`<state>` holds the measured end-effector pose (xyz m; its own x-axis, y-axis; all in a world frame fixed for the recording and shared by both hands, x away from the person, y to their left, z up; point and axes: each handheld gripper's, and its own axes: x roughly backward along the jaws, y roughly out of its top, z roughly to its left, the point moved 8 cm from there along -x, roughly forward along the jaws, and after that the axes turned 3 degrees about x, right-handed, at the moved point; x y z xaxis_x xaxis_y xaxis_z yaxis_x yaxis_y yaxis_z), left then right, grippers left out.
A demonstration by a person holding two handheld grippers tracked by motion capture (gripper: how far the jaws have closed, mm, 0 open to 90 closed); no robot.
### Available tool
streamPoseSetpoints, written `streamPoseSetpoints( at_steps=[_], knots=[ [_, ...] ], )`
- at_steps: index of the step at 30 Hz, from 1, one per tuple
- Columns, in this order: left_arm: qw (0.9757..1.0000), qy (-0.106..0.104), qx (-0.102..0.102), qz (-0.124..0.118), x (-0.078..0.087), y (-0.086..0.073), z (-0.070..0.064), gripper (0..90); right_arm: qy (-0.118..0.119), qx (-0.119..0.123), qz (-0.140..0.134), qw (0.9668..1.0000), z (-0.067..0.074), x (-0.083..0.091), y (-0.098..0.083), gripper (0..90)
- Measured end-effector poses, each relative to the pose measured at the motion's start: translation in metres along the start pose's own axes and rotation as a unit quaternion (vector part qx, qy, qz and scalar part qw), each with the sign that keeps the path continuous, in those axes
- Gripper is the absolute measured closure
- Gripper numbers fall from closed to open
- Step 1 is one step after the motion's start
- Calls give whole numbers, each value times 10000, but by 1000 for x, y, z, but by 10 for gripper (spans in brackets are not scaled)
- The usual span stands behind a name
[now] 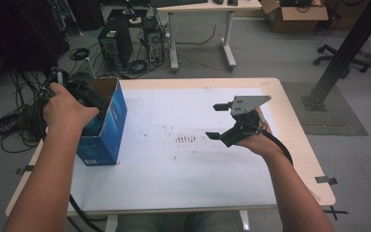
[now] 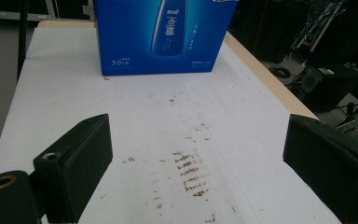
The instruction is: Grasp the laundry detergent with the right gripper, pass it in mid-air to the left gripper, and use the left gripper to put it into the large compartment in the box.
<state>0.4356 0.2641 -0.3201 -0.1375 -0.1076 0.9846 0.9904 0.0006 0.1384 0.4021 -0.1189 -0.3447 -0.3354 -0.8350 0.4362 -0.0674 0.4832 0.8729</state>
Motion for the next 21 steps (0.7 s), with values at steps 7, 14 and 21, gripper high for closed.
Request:
streamPoseSetpoints(
  at_steps=[7, 14, 21],
  knots=[
    [9999, -133, -89, -63, 13, 0, -5, 85, -7, -1, -6, 10000, 0, 0, 0, 82],
    [9997, -51, -188, -141, 24, 1, -5, 2, -24, 5, -11, 10000, -1, 2, 1, 81],
    [9979, -20, -531, -363, 46, 5, -12, 2, -52, 8, 18, 10000, -3, 5, 1, 80]
  ],
)
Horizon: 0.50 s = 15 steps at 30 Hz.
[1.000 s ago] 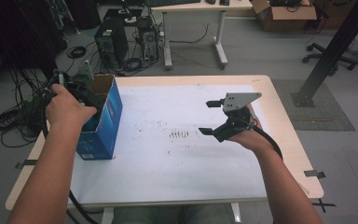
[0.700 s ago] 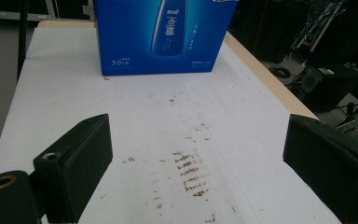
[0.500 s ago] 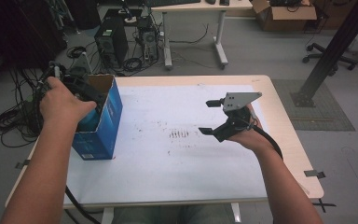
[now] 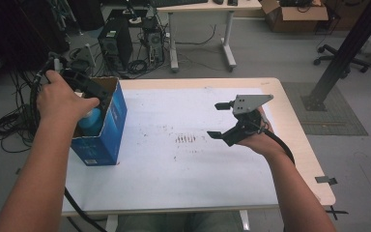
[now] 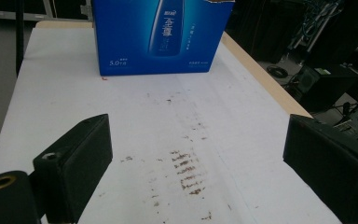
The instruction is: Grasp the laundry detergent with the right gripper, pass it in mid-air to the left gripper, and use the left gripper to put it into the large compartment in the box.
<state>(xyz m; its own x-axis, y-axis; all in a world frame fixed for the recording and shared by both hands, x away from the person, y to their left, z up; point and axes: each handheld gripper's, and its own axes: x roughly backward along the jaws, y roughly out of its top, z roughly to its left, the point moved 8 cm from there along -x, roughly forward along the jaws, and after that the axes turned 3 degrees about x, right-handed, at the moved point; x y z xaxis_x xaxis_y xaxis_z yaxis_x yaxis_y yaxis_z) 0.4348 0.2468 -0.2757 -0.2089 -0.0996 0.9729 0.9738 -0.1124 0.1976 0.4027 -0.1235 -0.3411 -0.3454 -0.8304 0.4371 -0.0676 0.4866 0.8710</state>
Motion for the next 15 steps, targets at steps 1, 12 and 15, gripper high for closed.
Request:
streamPoseSetpoints(
  at_steps=[1, 12, 15],
  knots=[
    [10000, -15, -74, -49, 4, 1, -2, 2, -3, -6, 1, 10000, 0, 0, 0, 80],
    [9944, -340, -890, -454, 42, 15, -37, 2, -81, 4, 79, 9999, -4, 7, 0, 67],
    [9915, -491, -1084, -527, 47, 17, -48, 2, -104, 22, 140, 9998, -5, 11, 1, 63]
  ],
)
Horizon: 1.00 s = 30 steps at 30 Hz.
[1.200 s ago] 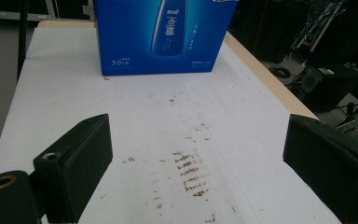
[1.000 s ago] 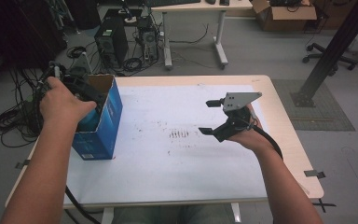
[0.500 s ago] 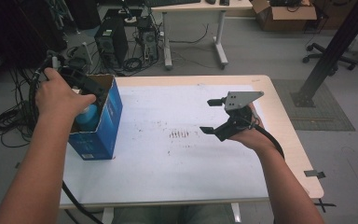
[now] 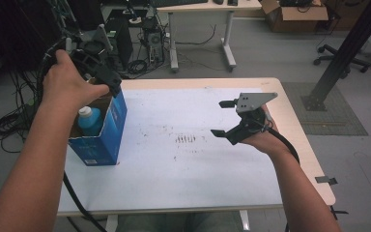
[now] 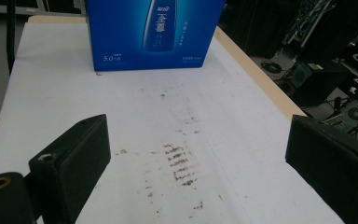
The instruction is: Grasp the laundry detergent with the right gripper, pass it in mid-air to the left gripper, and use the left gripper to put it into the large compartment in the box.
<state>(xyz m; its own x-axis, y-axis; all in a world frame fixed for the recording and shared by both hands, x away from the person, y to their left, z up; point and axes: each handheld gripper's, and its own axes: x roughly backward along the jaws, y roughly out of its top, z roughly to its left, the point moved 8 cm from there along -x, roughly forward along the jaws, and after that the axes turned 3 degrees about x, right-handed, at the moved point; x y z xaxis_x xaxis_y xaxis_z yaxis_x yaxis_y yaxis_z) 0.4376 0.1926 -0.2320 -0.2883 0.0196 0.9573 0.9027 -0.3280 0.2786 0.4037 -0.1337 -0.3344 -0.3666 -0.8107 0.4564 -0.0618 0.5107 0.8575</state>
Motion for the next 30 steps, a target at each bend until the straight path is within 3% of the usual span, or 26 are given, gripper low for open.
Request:
streamPoseSetpoints(
  at_steps=[4, 9, 13, 17, 20, 24, 30],
  knots=[
    [9992, -214, -337, -17, 1, 6, -14, 2, -40, 48, 98, 9999, -3, 7, 2, 61],
    [9962, -443, -752, 30, -1, 10, -32, 2, -87, 105, 294, 9995, -9, 18, 3, 61],
    [9928, -577, -1046, 101, -3, 12, -43, 2, -58, 176, 605, 9980, -12, 26, -1, 59],
    [9877, -771, -1353, 164, -5, 14, -54, 2, -15, 264, 929, 9953, -15, 31, -5, 57],
    [9817, -878, -1658, 322, -10, 14, -62, 2, 64, 375, 1221, 9918, -17, 32, -6, 56],
    [9760, -924, -1912, 485, -15, 13, -72, 2, 177, 533, 1690, 9840, -20, 33, -9, 56],
    [9673, -1016, -2251, 586, -22, 15, -86, 2, 305, 562, 2163, 9742, -24, 35, -15, 56]
  ],
)
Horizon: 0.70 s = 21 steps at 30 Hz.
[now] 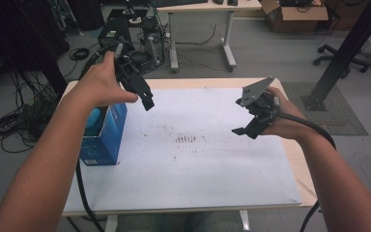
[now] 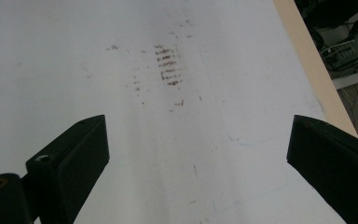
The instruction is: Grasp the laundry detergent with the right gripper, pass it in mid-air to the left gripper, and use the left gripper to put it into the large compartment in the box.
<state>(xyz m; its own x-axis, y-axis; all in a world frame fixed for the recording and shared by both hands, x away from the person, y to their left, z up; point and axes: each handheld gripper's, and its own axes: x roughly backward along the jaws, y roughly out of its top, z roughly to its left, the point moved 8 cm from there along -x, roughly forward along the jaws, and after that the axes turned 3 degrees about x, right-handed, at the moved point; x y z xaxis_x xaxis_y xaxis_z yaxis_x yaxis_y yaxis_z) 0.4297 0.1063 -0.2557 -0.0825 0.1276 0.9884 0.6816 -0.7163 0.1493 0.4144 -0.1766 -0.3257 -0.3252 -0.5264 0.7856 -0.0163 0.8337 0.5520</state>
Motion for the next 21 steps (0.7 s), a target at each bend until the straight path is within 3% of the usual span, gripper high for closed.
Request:
streamPoseSetpoints(
  at_steps=[5, 11, 15, 21],
  knots=[
    [9991, -183, -365, 74, -4, 3, -9, 2, 57, 6, 351, 9994, -4, 1, -6, 54],
    [9963, -398, -733, 184, -9, 6, -16, 2, 163, 53, 654, 9977, -4, 0, -10, 54],
    [9952, -416, -862, 219, -13, 8, -19, 2, 240, 75, 868, 9959, -4, -4, -13, 54],
    [9949, -406, -896, 241, -16, 8, -22, 2, 264, 86, 914, 9954, -10, -9, -13, 54]
  ],
)
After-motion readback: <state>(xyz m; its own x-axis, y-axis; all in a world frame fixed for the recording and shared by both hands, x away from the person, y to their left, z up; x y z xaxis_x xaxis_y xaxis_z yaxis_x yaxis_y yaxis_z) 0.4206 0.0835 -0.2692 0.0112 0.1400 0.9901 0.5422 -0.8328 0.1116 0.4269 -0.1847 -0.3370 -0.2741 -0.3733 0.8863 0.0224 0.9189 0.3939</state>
